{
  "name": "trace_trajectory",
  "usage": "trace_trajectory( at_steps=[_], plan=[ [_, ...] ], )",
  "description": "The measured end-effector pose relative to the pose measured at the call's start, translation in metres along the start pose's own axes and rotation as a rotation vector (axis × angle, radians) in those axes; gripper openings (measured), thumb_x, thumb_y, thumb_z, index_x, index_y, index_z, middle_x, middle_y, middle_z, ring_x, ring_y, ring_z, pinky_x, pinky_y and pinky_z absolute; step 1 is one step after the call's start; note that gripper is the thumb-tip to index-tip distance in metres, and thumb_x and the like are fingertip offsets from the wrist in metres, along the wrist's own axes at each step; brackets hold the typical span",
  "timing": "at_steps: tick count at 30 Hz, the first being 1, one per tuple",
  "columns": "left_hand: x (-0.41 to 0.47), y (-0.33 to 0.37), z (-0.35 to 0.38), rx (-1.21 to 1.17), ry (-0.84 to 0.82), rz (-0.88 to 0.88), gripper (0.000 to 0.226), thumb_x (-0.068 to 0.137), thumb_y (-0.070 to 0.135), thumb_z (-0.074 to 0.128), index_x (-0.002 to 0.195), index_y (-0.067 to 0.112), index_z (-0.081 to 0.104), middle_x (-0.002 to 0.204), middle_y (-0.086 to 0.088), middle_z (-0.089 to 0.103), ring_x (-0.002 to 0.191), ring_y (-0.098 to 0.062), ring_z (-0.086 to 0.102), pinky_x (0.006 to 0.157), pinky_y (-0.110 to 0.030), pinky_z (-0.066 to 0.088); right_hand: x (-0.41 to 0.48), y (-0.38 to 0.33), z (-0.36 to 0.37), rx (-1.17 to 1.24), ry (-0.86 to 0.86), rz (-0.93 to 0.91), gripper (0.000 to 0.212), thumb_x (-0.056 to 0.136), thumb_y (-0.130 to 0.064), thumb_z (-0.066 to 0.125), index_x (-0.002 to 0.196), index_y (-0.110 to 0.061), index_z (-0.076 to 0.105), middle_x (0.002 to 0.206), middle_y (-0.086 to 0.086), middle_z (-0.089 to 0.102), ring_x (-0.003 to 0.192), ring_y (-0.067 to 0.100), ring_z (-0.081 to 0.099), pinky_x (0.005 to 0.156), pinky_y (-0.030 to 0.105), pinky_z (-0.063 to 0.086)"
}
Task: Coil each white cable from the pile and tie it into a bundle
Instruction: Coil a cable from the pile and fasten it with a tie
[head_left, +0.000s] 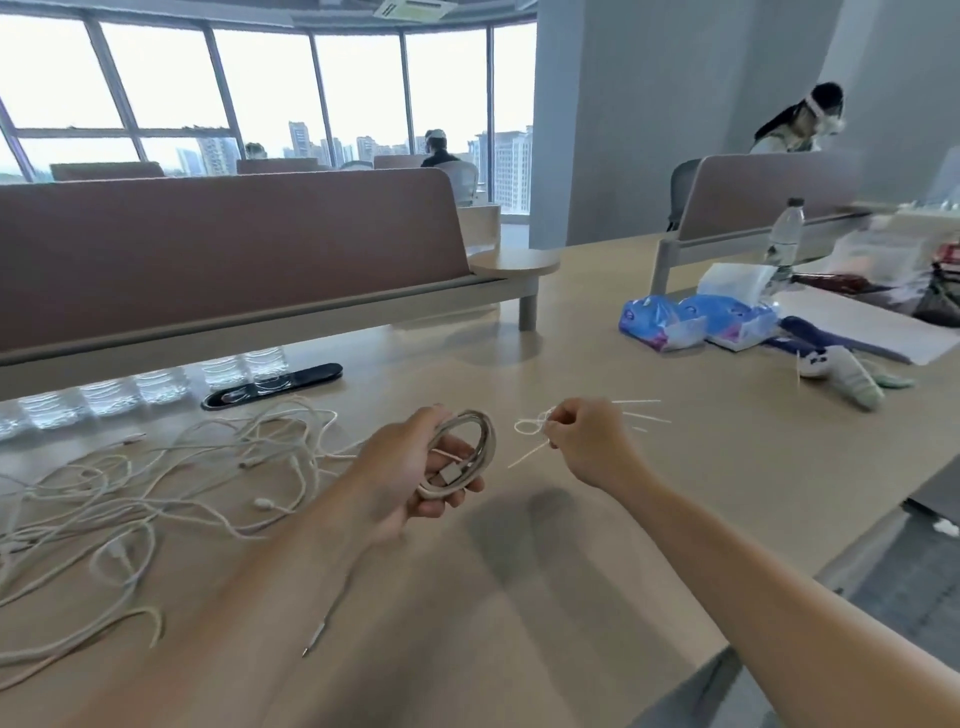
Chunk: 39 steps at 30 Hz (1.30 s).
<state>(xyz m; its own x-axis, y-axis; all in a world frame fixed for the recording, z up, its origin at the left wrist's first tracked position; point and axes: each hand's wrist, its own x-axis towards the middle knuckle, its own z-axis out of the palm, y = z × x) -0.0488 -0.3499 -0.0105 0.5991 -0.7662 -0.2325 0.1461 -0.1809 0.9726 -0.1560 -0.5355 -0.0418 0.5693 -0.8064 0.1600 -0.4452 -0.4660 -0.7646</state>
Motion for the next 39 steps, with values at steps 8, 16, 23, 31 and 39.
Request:
trace_trajectory(
  at_steps=[8,16,23,31,39],
  plan=[
    [0.031,-0.005,0.022,0.014,-0.019,-0.041,0.050,0.106,0.040,0.036,0.100,-0.005,0.056,0.076,-0.031,0.066,0.051,-0.025,0.049,0.043,-0.023,0.025,0.034,0.024,0.010,-0.296,-0.034,-0.023,0.015,0.091,-0.017,0.057,0.088,-0.011,0.070,0.087,0.011,0.071,0.084,0.032,0.068,0.073,0.034,0.053],
    [0.041,-0.008,0.022,0.022,-0.060,-0.073,0.048,0.104,0.038,0.038,0.103,-0.005,0.058,0.082,-0.033,0.067,0.055,-0.027,0.051,0.045,-0.024,0.027,0.061,0.016,0.023,-0.417,0.043,0.035,0.018,0.096,-0.008,0.048,0.105,-0.005,0.064,0.108,0.014,0.068,0.103,0.033,0.065,0.077,0.032,0.045],
    [0.044,-0.008,0.023,0.027,-0.064,-0.077,0.047,0.104,0.038,0.039,0.106,-0.005,0.059,0.083,-0.032,0.068,0.056,-0.027,0.052,0.045,-0.025,0.030,0.068,0.010,0.026,-0.352,0.005,0.113,0.010,0.091,-0.008,0.052,0.092,-0.009,0.061,0.101,0.013,0.068,0.099,0.034,0.065,0.074,0.031,0.042],
    [0.043,-0.012,0.023,0.031,-0.073,-0.083,0.047,0.104,0.039,0.038,0.106,-0.004,0.058,0.085,-0.032,0.069,0.056,-0.028,0.052,0.044,-0.024,0.030,0.066,0.014,0.024,-0.329,-0.009,0.145,0.020,0.088,-0.012,0.056,0.069,-0.013,0.051,0.070,0.004,0.054,0.091,0.033,0.066,0.070,0.030,0.041],
    [0.037,-0.008,0.021,0.039,-0.070,-0.071,0.047,0.104,0.039,0.038,0.107,-0.003,0.058,0.087,-0.033,0.069,0.056,-0.027,0.053,0.045,-0.025,0.031,0.058,0.009,0.024,-0.334,0.006,0.129,0.012,0.093,-0.013,0.054,0.098,-0.007,0.063,0.104,0.014,0.068,0.103,0.035,0.064,0.077,0.034,0.041]
  ],
)
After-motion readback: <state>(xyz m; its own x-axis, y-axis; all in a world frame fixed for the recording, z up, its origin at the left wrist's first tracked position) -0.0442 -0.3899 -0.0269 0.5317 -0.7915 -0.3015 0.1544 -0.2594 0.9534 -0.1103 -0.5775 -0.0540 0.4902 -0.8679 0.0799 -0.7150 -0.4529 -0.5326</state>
